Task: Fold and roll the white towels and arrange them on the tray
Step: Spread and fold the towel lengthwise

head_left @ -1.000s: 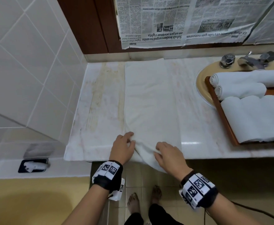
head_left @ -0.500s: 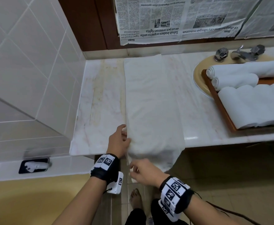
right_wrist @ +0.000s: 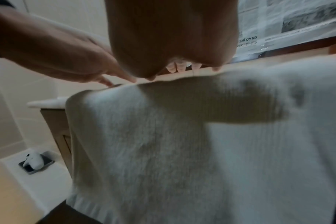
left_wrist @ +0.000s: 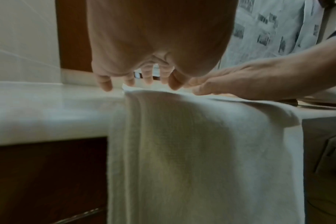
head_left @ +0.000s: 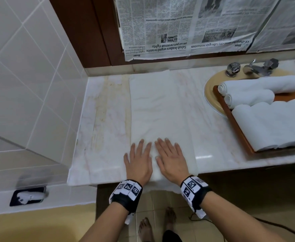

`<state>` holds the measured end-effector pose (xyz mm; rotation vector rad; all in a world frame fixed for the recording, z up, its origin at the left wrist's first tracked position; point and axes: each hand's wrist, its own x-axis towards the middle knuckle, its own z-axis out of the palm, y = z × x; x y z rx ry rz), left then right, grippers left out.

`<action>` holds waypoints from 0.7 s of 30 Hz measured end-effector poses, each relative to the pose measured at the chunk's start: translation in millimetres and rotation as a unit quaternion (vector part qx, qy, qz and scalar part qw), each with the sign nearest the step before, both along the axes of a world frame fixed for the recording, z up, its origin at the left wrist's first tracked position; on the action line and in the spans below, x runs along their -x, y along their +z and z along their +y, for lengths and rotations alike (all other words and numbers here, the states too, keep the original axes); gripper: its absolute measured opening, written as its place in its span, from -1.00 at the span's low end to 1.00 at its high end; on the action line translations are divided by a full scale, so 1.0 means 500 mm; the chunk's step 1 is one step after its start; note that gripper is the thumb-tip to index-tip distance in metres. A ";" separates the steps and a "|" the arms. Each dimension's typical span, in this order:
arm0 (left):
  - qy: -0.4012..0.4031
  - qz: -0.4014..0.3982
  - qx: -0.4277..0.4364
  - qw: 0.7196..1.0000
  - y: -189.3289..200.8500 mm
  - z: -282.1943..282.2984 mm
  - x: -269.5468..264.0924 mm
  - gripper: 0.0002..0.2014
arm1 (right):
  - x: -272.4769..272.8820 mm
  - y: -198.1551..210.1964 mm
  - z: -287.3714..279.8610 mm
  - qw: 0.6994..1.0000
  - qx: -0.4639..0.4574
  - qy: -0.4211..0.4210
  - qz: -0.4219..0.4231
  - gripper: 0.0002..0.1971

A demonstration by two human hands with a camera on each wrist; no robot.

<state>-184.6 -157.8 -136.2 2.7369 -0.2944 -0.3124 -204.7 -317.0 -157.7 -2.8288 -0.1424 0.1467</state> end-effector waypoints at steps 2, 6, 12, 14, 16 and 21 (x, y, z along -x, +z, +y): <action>-0.026 0.026 -0.047 0.998 -0.025 -0.007 -0.007 -0.47 | 0.003 -0.015 -0.007 1.000 0.018 -0.006 0.015 -0.40; 0.006 0.045 -0.062 0.997 -0.043 0.035 0.004 -0.47 | 0.010 -0.019 -0.085 0.997 0.033 -0.060 0.035 -0.35; 0.046 0.036 -0.024 0.998 -0.020 0.028 -0.057 -0.39 | -0.026 0.014 -0.112 0.993 -0.002 -0.117 0.029 -0.32; 0.002 0.023 -0.024 0.999 -0.013 -0.024 -0.098 -0.43 | -0.070 0.013 -0.077 0.999 -0.018 -0.047 0.011 -0.36; -0.024 0.037 -0.036 0.998 -0.014 -0.063 -0.125 -0.46 | -0.108 0.007 -0.056 1.000 -0.015 -0.005 0.024 -0.40; 0.004 0.065 -0.058 0.996 -0.031 -0.029 -0.125 -0.48 | -0.117 -0.011 -0.112 0.999 0.024 -0.006 0.033 -0.37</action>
